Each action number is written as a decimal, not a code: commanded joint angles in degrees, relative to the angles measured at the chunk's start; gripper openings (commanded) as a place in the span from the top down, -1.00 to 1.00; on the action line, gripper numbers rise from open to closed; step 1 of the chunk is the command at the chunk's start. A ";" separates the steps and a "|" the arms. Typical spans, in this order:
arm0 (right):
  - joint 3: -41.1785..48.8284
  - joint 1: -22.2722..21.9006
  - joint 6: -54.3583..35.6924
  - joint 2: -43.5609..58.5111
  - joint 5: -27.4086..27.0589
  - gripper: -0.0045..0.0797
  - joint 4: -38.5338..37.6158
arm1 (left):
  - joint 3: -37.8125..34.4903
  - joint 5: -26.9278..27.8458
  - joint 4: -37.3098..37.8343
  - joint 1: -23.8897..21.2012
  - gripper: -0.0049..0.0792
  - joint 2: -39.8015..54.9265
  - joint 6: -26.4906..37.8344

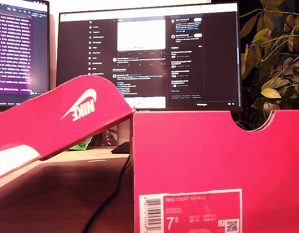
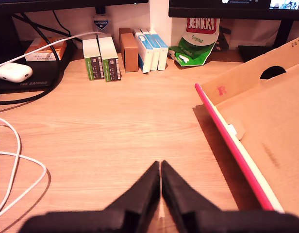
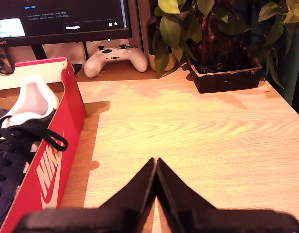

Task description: Close the red shoebox by pushing the lid with your left arm and holding the box in place with your right arm

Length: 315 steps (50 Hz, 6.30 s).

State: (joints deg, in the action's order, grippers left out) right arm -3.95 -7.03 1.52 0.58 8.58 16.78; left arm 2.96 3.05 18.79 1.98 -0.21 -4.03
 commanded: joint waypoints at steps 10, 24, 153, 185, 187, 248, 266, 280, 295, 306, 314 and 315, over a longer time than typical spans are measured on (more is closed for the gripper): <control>1.25 0.26 0.17 0.37 1.46 0.92 -0.92 | -1.55 4.50 0.28 -0.13 0.93 -0.48 -6.12; 1.25 0.26 7.43 0.37 2.05 0.92 -3.02 | -1.55 4.55 -0.83 -0.13 0.93 -0.48 -11.58; -26.49 6.36 6.19 81.61 34.34 0.92 -14.21 | 19.61 50.93 -11.26 7.06 0.93 81.37 -19.39; -26.49 8.96 5.92 83.23 34.32 0.92 -14.88 | 28.30 58.25 -7.67 3.85 0.93 76.70 -22.49; -26.49 8.96 5.90 83.23 34.32 0.92 -14.88 | 28.59 58.34 -7.10 3.85 0.93 75.60 -22.51; -27.08 11.85 5.46 83.21 31.34 0.92 -15.15 | 37.99 58.45 1.84 3.30 0.93 61.96 -23.06; -27.08 12.39 4.63 83.21 31.32 0.92 -14.80 | 45.57 58.66 3.61 3.10 0.93 61.68 -23.02; -27.08 12.39 4.63 83.21 31.34 0.92 -14.80 | 49.92 58.64 3.91 1.57 0.93 61.68 -23.21; -27.08 12.76 4.63 83.21 31.34 0.92 -15.50 | 50.31 55.71 1.99 -5.53 0.93 61.70 -25.46; -27.08 13.51 4.63 83.21 31.34 0.92 -15.50 | 50.34 53.53 -3.48 -10.99 0.93 61.70 -29.05; -27.08 14.47 4.63 83.21 31.34 0.92 -15.85 | 50.36 50.84 -5.66 -14.49 0.93 61.70 -30.49; -27.08 14.53 4.63 83.21 31.34 0.92 -15.91 | 50.36 50.34 -5.90 -14.93 0.93 61.70 -30.51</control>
State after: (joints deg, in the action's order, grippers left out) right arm -30.65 5.37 6.33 83.18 38.39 1.48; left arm 54.92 53.95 11.81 -11.18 60.77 -34.28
